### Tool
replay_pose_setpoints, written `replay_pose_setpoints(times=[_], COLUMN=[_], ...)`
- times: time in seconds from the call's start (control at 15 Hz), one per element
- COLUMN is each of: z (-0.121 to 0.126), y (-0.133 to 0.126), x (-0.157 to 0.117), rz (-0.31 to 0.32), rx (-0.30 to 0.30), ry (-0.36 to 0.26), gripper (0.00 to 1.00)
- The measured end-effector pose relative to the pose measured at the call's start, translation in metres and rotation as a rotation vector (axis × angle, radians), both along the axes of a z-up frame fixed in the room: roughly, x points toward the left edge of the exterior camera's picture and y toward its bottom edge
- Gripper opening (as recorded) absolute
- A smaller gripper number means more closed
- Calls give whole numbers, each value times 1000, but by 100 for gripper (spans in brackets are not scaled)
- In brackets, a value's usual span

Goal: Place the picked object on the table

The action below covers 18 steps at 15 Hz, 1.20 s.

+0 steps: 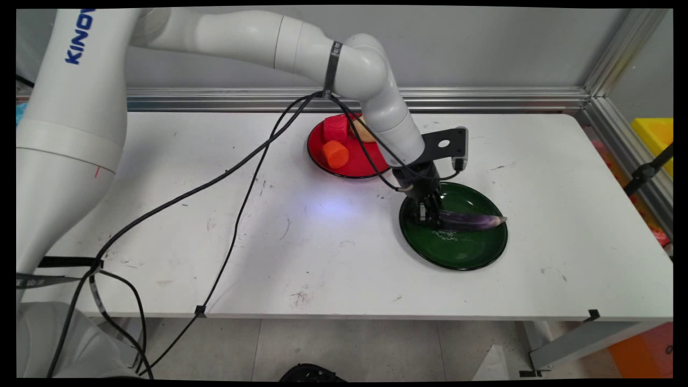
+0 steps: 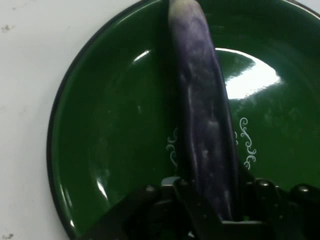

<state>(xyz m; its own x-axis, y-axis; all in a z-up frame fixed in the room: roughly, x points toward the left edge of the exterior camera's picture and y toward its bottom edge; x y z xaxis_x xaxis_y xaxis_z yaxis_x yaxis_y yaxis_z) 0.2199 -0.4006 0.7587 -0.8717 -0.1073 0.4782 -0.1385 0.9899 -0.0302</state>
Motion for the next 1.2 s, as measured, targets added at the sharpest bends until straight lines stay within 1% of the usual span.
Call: replay_pose_setpoints(times=[0.13, 0.33, 0.6, 0.73, 0.93, 1.07, 1.2], z=[1, 10, 38, 56, 81, 93, 100], y=[0, 1, 7, 14, 28, 41, 53], x=[0, 2, 6, 11, 27, 40, 51], rz=[-5, -8, -4, 7, 32, 52, 66], rx=[-1, -13, -33, -42, -54, -56, -54], ry=[-3, -3, 14, 26, 34, 33, 29], gripper=[0, 0, 0, 0, 0, 0, 0])
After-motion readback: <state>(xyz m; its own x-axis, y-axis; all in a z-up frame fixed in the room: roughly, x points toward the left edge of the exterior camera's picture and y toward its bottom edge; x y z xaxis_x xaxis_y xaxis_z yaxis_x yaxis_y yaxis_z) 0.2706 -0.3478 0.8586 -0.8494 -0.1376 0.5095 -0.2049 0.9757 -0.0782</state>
